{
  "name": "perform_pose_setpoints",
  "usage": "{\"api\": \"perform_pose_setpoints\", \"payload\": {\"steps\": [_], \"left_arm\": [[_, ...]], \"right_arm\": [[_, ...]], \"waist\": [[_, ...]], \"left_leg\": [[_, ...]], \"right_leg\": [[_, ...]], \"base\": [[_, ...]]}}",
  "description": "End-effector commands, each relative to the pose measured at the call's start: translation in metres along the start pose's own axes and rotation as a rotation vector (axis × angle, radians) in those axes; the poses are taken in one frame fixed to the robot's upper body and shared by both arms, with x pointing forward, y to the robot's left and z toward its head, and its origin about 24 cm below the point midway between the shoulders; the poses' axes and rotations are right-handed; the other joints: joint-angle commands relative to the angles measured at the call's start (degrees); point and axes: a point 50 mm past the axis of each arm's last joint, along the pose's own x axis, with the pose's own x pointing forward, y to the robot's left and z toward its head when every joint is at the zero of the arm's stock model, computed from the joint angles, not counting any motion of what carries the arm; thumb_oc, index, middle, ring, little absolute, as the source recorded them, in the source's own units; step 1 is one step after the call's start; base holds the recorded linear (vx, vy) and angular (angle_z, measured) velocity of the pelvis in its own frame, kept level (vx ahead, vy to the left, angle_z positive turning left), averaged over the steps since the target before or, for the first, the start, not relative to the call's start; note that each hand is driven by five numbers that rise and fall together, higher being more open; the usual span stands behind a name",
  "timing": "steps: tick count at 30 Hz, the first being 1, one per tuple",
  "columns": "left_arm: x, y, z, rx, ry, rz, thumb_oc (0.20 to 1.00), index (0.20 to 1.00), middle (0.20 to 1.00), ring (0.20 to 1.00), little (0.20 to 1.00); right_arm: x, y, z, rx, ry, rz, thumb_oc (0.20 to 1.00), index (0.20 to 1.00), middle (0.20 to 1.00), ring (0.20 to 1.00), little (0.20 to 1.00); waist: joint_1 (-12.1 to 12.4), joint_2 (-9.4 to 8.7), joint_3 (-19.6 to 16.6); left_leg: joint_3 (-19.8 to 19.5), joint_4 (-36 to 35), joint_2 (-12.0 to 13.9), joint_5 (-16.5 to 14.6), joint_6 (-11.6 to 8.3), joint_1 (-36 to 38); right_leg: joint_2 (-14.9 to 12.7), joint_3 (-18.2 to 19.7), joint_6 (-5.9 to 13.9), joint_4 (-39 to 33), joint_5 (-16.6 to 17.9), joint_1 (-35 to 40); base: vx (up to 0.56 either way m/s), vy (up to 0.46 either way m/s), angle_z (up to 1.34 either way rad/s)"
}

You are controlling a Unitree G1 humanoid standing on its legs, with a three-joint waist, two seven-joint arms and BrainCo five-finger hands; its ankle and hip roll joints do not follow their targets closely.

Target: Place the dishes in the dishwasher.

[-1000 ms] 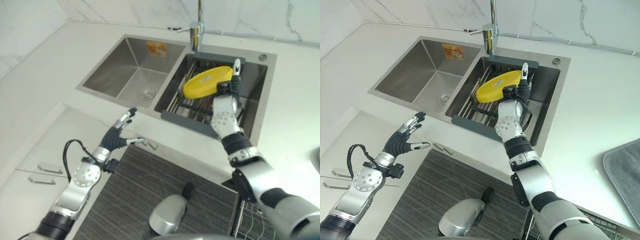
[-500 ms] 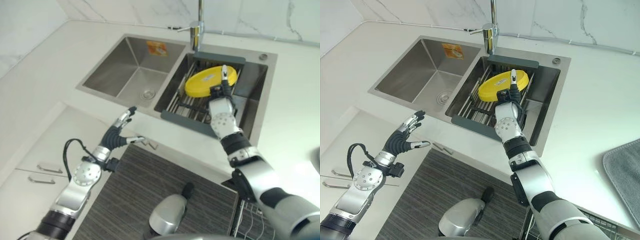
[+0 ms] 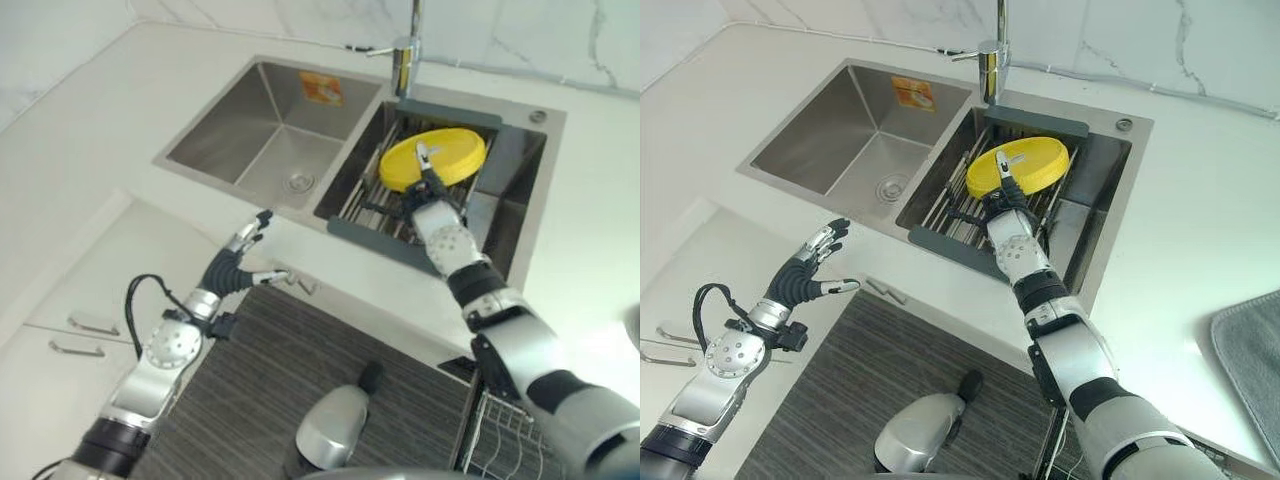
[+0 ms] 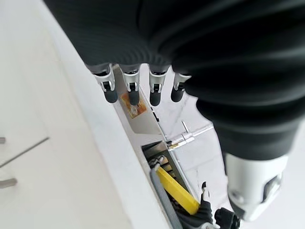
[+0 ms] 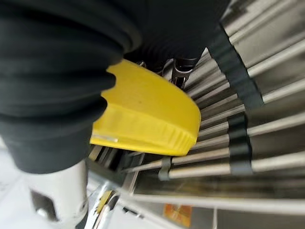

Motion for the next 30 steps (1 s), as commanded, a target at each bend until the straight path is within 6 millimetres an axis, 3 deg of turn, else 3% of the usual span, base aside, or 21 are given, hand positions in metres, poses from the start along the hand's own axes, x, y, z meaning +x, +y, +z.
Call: {"api": "perform_pose_setpoints", "payload": {"steps": [1,2,4,15,23,30], "left_arm": [[0.001,0.002,0.010,0.002,-0.058,-0.019,1.000,1.000,1.000,1.000,1.000],[0.001,0.004,0.010,0.004,-0.061,-0.018,1.000,1.000,1.000,1.000,1.000],[0.000,0.006,0.011,0.005,-0.063,-0.017,1.000,1.000,1.000,1.000,1.000],[0.002,0.007,0.009,-0.019,-0.063,-0.024,1.000,1.000,1.000,1.000,1.000],[0.003,0.006,0.010,-0.038,-0.071,-0.033,1.000,1.000,1.000,1.000,1.000],[0.005,-0.002,0.010,-0.053,-0.073,-0.058,1.000,1.000,1.000,1.000,1.000]], "right_arm": [[-0.008,0.043,0.025,-0.024,-0.074,0.208,1.000,1.000,1.000,1.000,1.000],[-0.007,0.040,0.036,-0.043,-0.105,0.205,0.501,0.501,0.501,0.501,0.501],[-0.006,0.036,0.044,-0.043,-0.123,0.200,0.200,0.200,0.200,0.200,0.200],[-0.007,0.036,0.087,-0.010,-0.306,0.226,0.200,0.200,0.200,0.200,0.200],[-0.013,0.038,0.100,0.051,-0.401,0.280,0.200,0.200,0.200,0.200,0.200],[-0.021,0.040,0.100,0.065,-0.501,0.322,0.200,0.200,0.200,0.200,0.200]], "waist": [[1.95,0.75,-1.70],[1.97,0.57,-1.47],[1.99,0.42,-1.30],[2.09,0.87,-0.66],[1.76,1.30,-0.53],[1.02,1.17,-1.46]], "left_leg": [[-2.82,-9.41,-0.27,3.40,0.69,3.62],[-2.95,-9.41,-0.30,3.40,0.71,3.39],[-3.04,-9.41,-0.33,3.41,0.75,3.23],[-3.44,-9.41,-0.77,3.47,1.05,2.82],[-3.28,-9.41,-0.94,3.38,1.28,2.64],[-2.32,-9.41,-0.41,3.10,1.22,3.75]], "right_leg": [[-2.80,1.93,-0.10,8.63,3.70,-5.20],[-2.88,1.97,0.05,8.71,3.83,-5.46],[-3.01,2.00,0.19,8.85,3.97,-5.68],[-3.80,2.20,0.62,9.61,4.37,-6.52],[-4.25,2.18,0.90,10.01,4.48,-6.97],[-4.06,2.11,0.99,9.58,4.68,-6.01]], "base": [[0.00,0.000,0.00],[0.00,0.000,0.00],[-0.01,0.008,0.04],[0.00,0.020,0.01],[-0.01,0.004,0.01],[0.00,-0.018,-0.01]]}}
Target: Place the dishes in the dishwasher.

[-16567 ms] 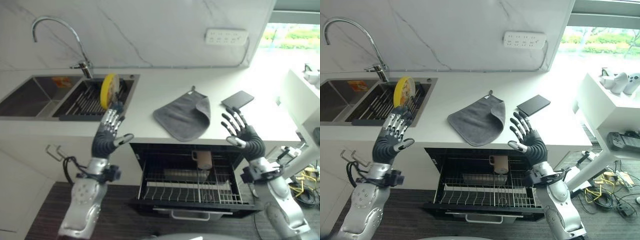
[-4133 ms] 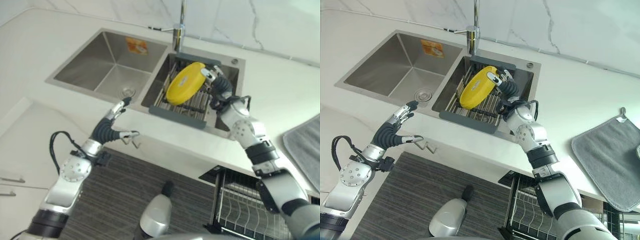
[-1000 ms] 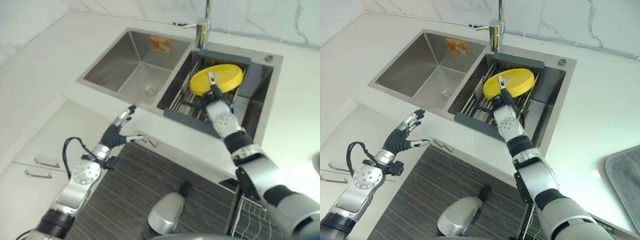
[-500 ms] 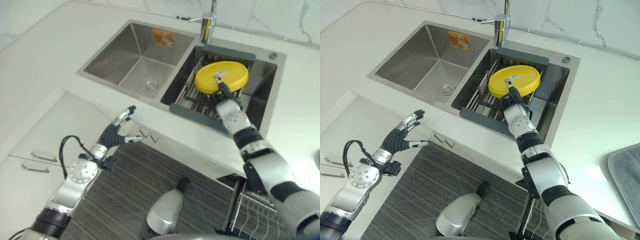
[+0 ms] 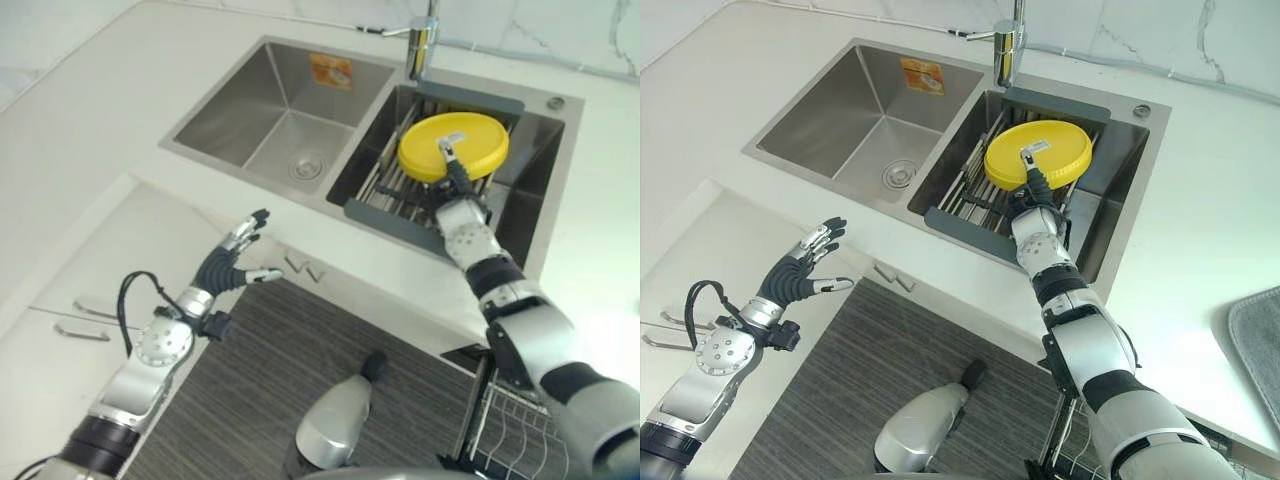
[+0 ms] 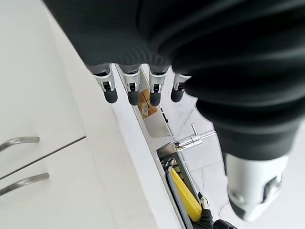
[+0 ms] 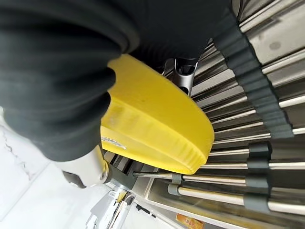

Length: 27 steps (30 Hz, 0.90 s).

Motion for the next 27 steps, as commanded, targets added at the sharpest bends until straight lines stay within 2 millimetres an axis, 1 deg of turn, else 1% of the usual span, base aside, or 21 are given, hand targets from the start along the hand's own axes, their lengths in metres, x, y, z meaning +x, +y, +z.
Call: {"api": "perform_pose_setpoints", "payload": {"steps": [1,7,9,12,15,18,21,27], "left_arm": [[0.006,-0.009,0.008,-0.024,-0.076,-0.039,1.000,1.000,1.000,1.000,1.000],[0.007,-0.014,0.007,-0.022,-0.073,-0.050,1.000,1.000,1.000,1.000,1.000],[0.006,-0.017,0.006,-0.026,-0.067,-0.050,1.000,1.000,1.000,1.000,1.000],[0.005,-0.018,0.005,-0.026,-0.060,-0.052,1.000,1.000,1.000,1.000,1.000],[0.004,-0.020,0.003,-0.028,-0.053,-0.058,1.000,1.000,1.000,1.000,1.000],[0.002,-0.023,0.000,-0.028,-0.047,-0.065,1.000,1.000,1.000,1.000,1.000],[0.001,-0.027,-0.001,-0.031,-0.041,-0.060,1.000,1.000,1.000,1.000,1.000],[-0.001,-0.028,-0.003,-0.030,-0.028,-0.069,1.000,1.000,1.000,1.000,1.000]], "right_arm": [[-0.013,0.046,0.075,0.086,-0.357,0.240,0.200,0.200,0.200,0.200,0.200],[-0.027,0.057,0.066,0.074,-0.436,0.325,0.200,0.200,0.200,0.200,0.200],[-0.035,0.062,0.062,0.066,-0.461,0.345,0.200,0.200,0.200,0.200,0.200],[-0.039,0.065,0.056,0.056,-0.458,0.357,0.200,0.200,0.200,0.200,0.200],[-0.046,0.072,0.046,0.002,-0.452,0.391,0.200,0.200,0.200,0.200,0.200],[-0.048,0.073,0.038,-0.004,-0.444,0.413,0.200,0.200,0.200,0.200,0.200],[-0.053,0.072,0.035,-0.028,-0.463,0.460,0.200,0.200,0.200,0.200,0.200],[-0.069,0.085,0.035,-0.125,-0.541,0.561,0.200,0.200,0.200,0.200,0.200]], "waist": [[1.23,0.37,-1.98],[0.26,-0.08,-3.10],[-0.24,-0.28,-3.83],[-0.48,-0.54,-4.32],[-0.73,-0.90,-5.00],[-0.80,-1.05,-5.73],[-0.98,-1.20,-6.39],[-1.17,-1.54,-7.50]], "left_leg": [[-0.09,-9.87,-0.56,2.30,2.57,6.72],[1.63,-9.87,0.45,2.24,2.14,7.80],[2.31,-9.87,0.95,2.00,1.86,8.34],[2.69,-9.87,1.37,1.87,1.63,8.69],[3.16,-9.87,1.84,1.79,1.24,9.08],[3.57,-9.87,2.23,1.78,0.94,9.46],[3.93,-9.87,2.50,1.80,0.71,9.66],[4.32,-9.87,2.83,1.56,0.50,10.18]], "right_leg": [[-3.29,1.78,-0.29,5.71,6.46,-2.00],[-2.62,1.60,-0.31,4.64,6.66,-0.61],[-1.98,1.86,-0.47,3.70,6.55,-0.04],[-1.41,2.13,-0.62,2.94,6.51,0.36],[-0.66,2.44,-0.74,2.00,6.39,0.88],[-0.04,2.44,-0.98,1.14,6.17,1.59],[0.37,2.41,-1.11,0.41,6.09,2.15],[0.91,2.16,-1.36,-0.37,5.86,3.01]], "base": [[0.01,-0.041,-0.03],[-0.01,-0.060,-0.01],[-0.02,-0.074,-0.02],[-0.01,-0.050,-0.14],[-0.01,-0.061,-0.13],[0.01,-0.039,-0.11],[0.01,-0.018,-0.08],[0.02,-0.020,-0.06]]}}
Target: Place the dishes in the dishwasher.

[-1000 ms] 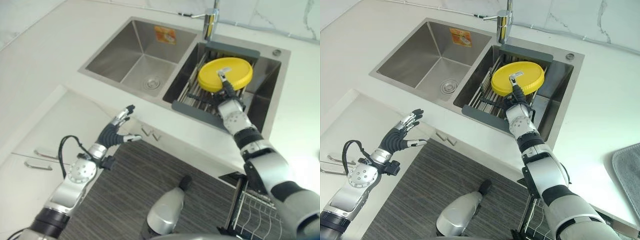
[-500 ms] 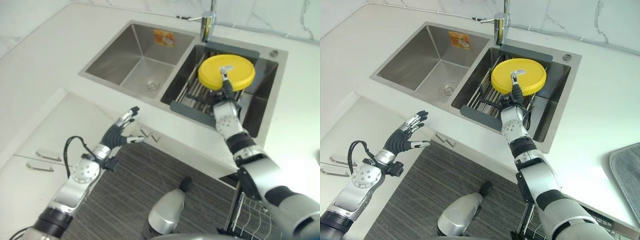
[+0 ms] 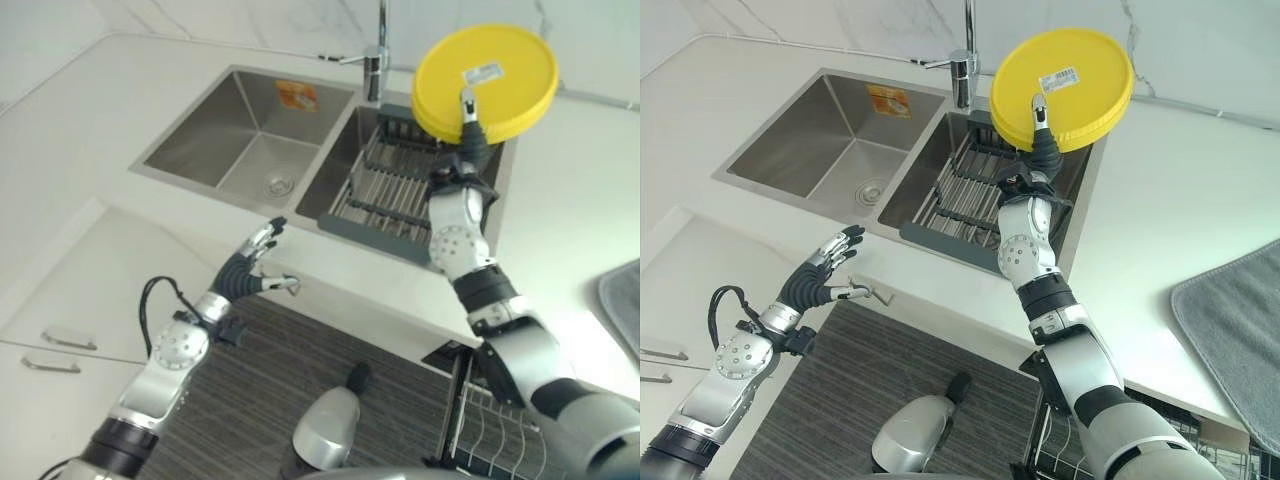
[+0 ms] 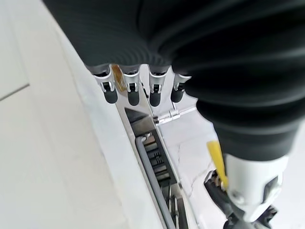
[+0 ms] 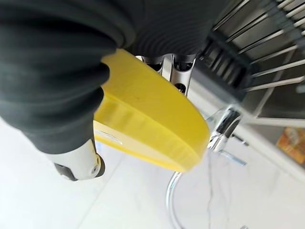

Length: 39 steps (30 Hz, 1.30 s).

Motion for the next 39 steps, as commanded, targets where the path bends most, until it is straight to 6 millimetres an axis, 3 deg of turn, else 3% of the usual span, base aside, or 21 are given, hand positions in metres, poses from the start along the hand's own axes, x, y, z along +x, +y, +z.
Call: {"api": "perform_pose_setpoints", "payload": {"steps": [1,6,12,17,25,34,37,39], "left_arm": [[-0.005,-0.008,-0.001,0.009,-0.017,-0.031,1.000,1.000,1.000,1.000,1.000],[-0.007,-0.008,-0.001,0.012,-0.019,-0.043,1.000,1.000,1.000,1.000,1.000],[-0.006,-0.006,0.000,0.011,-0.025,-0.045,1.000,1.000,1.000,1.000,1.000],[0.001,-0.013,0.001,-0.001,-0.036,-0.043,1.000,1.000,1.000,1.000,1.000],[0.013,-0.025,0.000,0.004,-0.060,-0.009,1.000,1.000,1.000,1.000,1.000],[0.013,-0.029,0.005,0.013,-0.079,-0.019,1.000,1.000,1.000,1.000,1.000],[0.016,-0.029,0.006,0.014,-0.077,-0.018,1.000,1.000,1.000,1.000,1.000],[0.017,-0.027,0.005,0.013,-0.065,-0.009,1.000,1.000,1.000,1.000,1.000]], "right_arm": [[-0.012,0.035,0.018,-0.086,-0.143,0.263,0.200,0.200,0.200,0.200,0.200],[-0.018,0.046,0.029,-0.063,-0.205,0.309,0.200,0.200,0.200,0.200,0.200],[-0.033,0.055,0.037,-0.045,-0.259,0.338,0.200,0.200,0.200,0.200,0.200],[-0.061,0.055,0.027,0.000,-0.219,0.358,0.200,0.200,0.200,0.200,0.200],[-0.092,0.004,0.033,-0.009,-0.132,0.387,0.200,0.200,0.200,0.200,0.200],[-0.115,-0.039,0.051,-0.078,-0.087,0.366,0.200,0.200,0.200,0.200,0.200],[-0.119,-0.048,0.058,-0.165,-0.088,0.361,0.200,0.200,0.200,0.200,0.200],[-0.122,-0.057,0.060,-0.313,-0.086,0.365,0.200,0.200,0.200,0.200,0.200]], "waist": [[0.51,-0.82,-7.13],[0.14,-1.51,-8.12],[-2.01,-2.38,-9.23],[-7.45,-2.61,-10.25],[-20.54,-3.42,-11.62],[-27.68,-3.95,-12.83],[-29.49,-4.05,-12.94],[-30.94,-4.10,-12.86]], "left_leg": [[0.81,-8.65,0.73,1.11,0.10,4.90],[1.58,-8.65,0.90,0.71,0.02,5.45],[3.67,-8.65,1.67,-0.31,-0.06,7.11],[9.17,-8.65,3.75,-1.90,-0.55,10.18],[20.62,-8.65,8.60,-2.05,-1.90,15.21],[26.72,-8.65,10.83,-1.71,-3.02,17.24],[28.06,-8.65,11.25,-1.68,-3.14,17.93],[28.78,-8.65,11.42,-1.78,-3.08,18.48]], "right_leg": [[-1.16,-0.85,-2.10,3.51,4.08,-1.60],[-0.95,-0.71,-2.08,2.74,4.38,-0.99],[-0.43,0.84,-2.23,2.04,4.43,-0.67],[0.68,5.30,-2.42,0.30,4.69,-1.22],[2.16,14.95,-3.02,-2.82,7.22,-3.62],[2.74,18.47,-2.64,-3.51,8.27,-4.94],[2.95,19.57,-2.62,-3.48,8.43,-5.37],[3.27,20.73,-2.76,-2.83,8.10,-5.78]], "base": [[0.00,-0.025,-0.04],[0.00,-0.042,-0.03],[-0.03,-0.079,-0.07],[-0.08,-0.126,-0.60],[-0.10,-0.149,-0.90],[0.01,-0.087,-0.41],[0.03,-0.072,-0.43],[0.05,-0.046,-0.69]]}}
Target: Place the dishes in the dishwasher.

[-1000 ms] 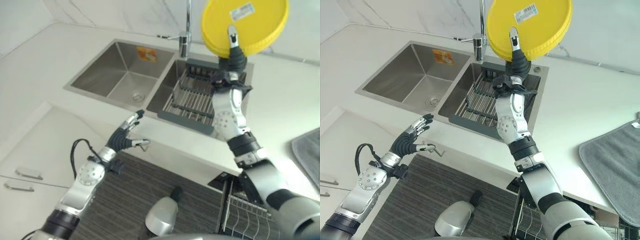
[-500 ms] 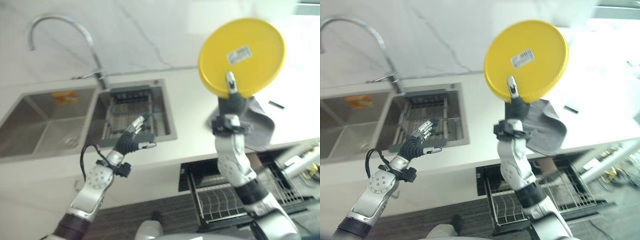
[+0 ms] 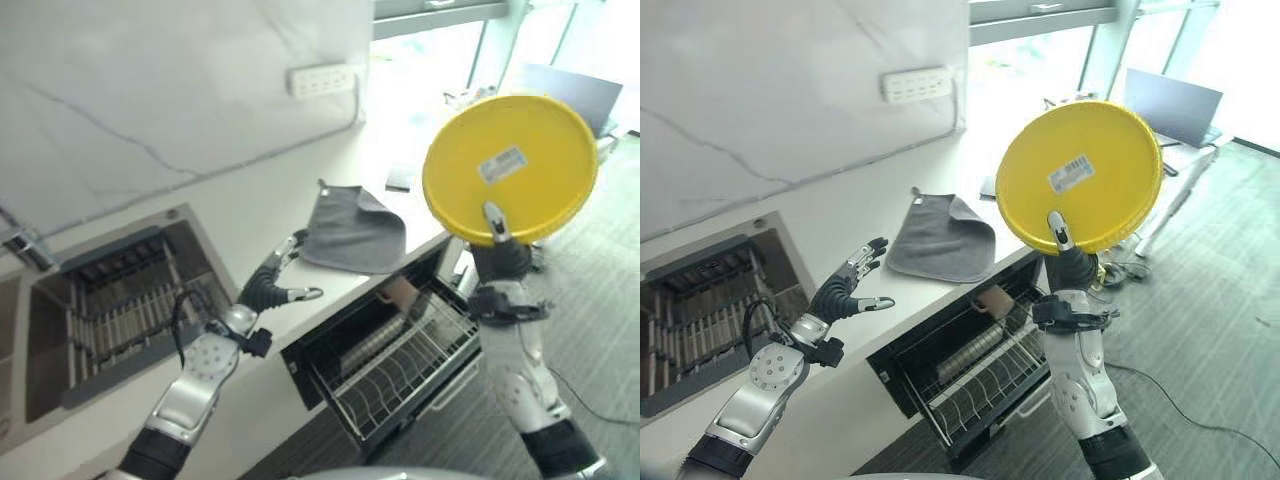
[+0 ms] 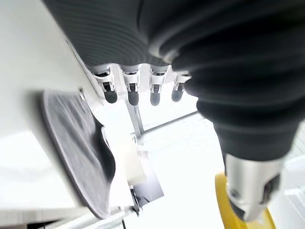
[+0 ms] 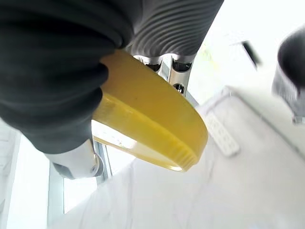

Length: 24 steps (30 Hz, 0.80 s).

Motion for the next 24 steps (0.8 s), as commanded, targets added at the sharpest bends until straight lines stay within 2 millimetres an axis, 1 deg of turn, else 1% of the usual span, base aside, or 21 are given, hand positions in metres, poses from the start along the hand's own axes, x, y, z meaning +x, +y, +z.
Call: {"api": "perform_pose_setpoints", "payload": {"steps": [1,3,6,8,9,10,11,12,13,14,17,18,21,24], "left_arm": [[0.012,0.011,0.012,0.068,-0.056,0.013,1.000,1.000,1.000,1.000,1.000],[0.010,0.011,0.011,0.071,-0.045,0.019,1.000,1.000,1.000,1.000,1.000],[0.007,0.012,0.011,0.069,-0.037,0.037,1.000,1.000,1.000,1.000,1.000],[0.006,0.012,0.011,0.068,-0.036,0.055,1.000,1.000,1.000,1.000,1.000],[0.006,0.012,0.011,0.066,-0.036,0.065,1.000,1.000,1.000,1.000,1.000],[0.006,0.013,0.012,0.059,-0.035,0.099,1.000,1.000,1.000,1.000,1.000],[0.005,0.014,0.012,0.055,-0.034,0.106,1.000,1.000,1.000,1.000,1.000],[0.005,0.014,0.012,0.051,-0.032,0.107,1.000,1.000,1.000,1.000,1.000],[0.006,0.014,0.012,0.049,-0.029,0.097,1.000,1.000,1.000,1.000,1.000],[0.005,0.014,0.012,0.050,-0.027,0.095,1.000,1.000,1.000,1.000,1.000],[0.005,0.013,0.012,0.069,-0.033,0.099,1.000,1.000,1.000,1.000,1.000],[0.004,0.015,0.013,0.068,-0.037,0.118,1.000,1.000,1.000,1.000,1.000],[-0.002,0.019,0.013,0.072,-0.035,0.146,1.000,1.000,1.000,1.000,1.000],[-0.004,0.022,0.015,0.085,-0.045,0.163,1.000,1.000,1.000,1.000,1.000]], "right_arm": [[0.014,0.024,0.036,-0.148,-0.191,0.184,0.200,0.200,0.200,0.200,0.200],[0.011,0.015,0.033,-0.169,-0.157,0.176,0.200,0.200,0.200,0.200,0.200],[0.006,0.008,0.030,-0.172,-0.127,0.177,0.200,0.200,0.200,0.200,0.200],[0.005,0.007,0.027,-0.165,-0.120,0.187,0.200,0.200,0.200,0.200,0.200],[0.005,0.008,0.026,-0.160,-0.117,0.195,0.200,0.200,0.200,0.200,0.200],[0.007,0.011,0.021,-0.146,-0.108,0.221,0.200,0.200,0.200,0.200,0.200],[0.008,0.011,0.020,-0.146,-0.108,0.227,0.200,0.200,0.200,0.200,0.200],[0.010,0.011,0.019,-0.146,-0.110,0.226,0.200,0.200,0.200,0.200,0.200],[0.010,0.011,0.020,-0.154,-0.111,0.214,0.200,0.200,0.200,0.200,0.200],[0.010,0.011,0.020,-0.157,-0.109,0.209,0.200,0.200,0.200,0.200,0.200],[0.003,0.010,0.019,-0.188,-0.092,0.198,0.200,0.200,0.200,0.200,0.200],[-0.001,0.008,0.014,-0.188,-0.056,0.192,0.200,0.200,0.200,0.200,0.200],[-0.010,0.003,0.006,-0.179,-0.009,0.182,0.200,0.200,0.200,0.200,0.200],[-0.014,-0.002,0.002,-0.161,0.016,0.167,0.200,0.200,0.200,0.200,0.200]], "waist": [[-0.92,-2.05,-0.71],[-1.65,-2.02,-0.50],[-2.30,-1.98,-0.04],[-2.29,-1.81,0.65],[-2.09,-1.76,1.06],[-0.96,-1.62,2.35],[-0.56,-1.53,2.69],[-0.18,-1.26,2.79],[-0.42,-1.09,2.79],[-0.51,-1.01,2.89],[-1.08,-1.02,3.85],[-1.38,-0.79,4.31],[-1.65,-0.46,4.78],[-1.56,-0.31,5.38]], "left_leg": [[-2.24,0.01,-1.38,-2.24,1.36,1.26],[-1.99,0.08,-1.41,-2.43,1.57,1.66],[-2.09,1.01,-1.76,-3.04,1.95,2.06],[-3.47,3.74,-1.78,-3.45,2.09,1.42],[-4.92,5.29,-1.76,-3.49,2.13,0.95],[-10.71,9.11,-2.18,-3.64,2.26,-0.70],[-12.19,9.73,-2.51,-3.95,2.41,-1.18],[-12.57,8.72,-2.95,-4.73,2.97,-1.53],[-11.37,7.90,-2.84,-5.23,3.16,-1.27],[-11.26,7.65,-2.97,-5.54,3.30,-1.25],[-10.41,8.00,-3.63,-7.17,3.96,-1.59],[-9.83,7.74,-4.02,-7.55,4.24,-1.34],[-9.58,8.28,-4.69,-8.12,4.62,-1.28],[-9.52,9.68,-5.06,-8.81,4.78,-2.24]], "right_leg": [[-3.61,-5.67,2.09,1.57,2.71,0.81],[-3.38,-4.95,1.88,2.34,2.30,0.52],[-3.05,-3.88,1.35,3.20,1.69,0.17],[-2.66,-2.65,0.66,4.13,1.10,-0.19],[-2.43,-1.78,0.29,4.60,0.80,-0.31],[-1.85,1.34,-0.66,5.62,0.00,-0.47],[-1.85,2.13,-0.78,5.93,-0.26,-0.52],[-2.22,2.30,-0.59,6.63,-0.40,-1.04],[-2.87,1.56,-0.32,7.34,-0.73,-1.34],[-3.18,1.37,-0.17,7.67,-0.72,-1.52],[-5.30,0.40,0.98,8.84,-0.17,-2.94],[-6.33,0.01,1.59,9.00,0.12,-3.37],[-7.27,0.24,2.24,8.89,0.39,-3.33],[-8.01,0.22,2.73,9.31,0.43,-3.91]], "base": [[0.06,-0.038,-0.27],[0.05,-0.018,-0.13],[0.02,0.007,-0.20],[-0.01,0.027,-0.22],[-0.01,0.082,-0.43],[-0.01,0.114,-0.58],[-0.04,0.183,-0.92],[-0.05,0.182,-1.01],[-0.05,0.170,-1.29],[-0.04,0.144,-0.70],[-0.07,0.129,-0.02],[-0.05,0.143,0.03],[0.01,0.094,-0.08],[-0.02,0.058,0.01]]}}
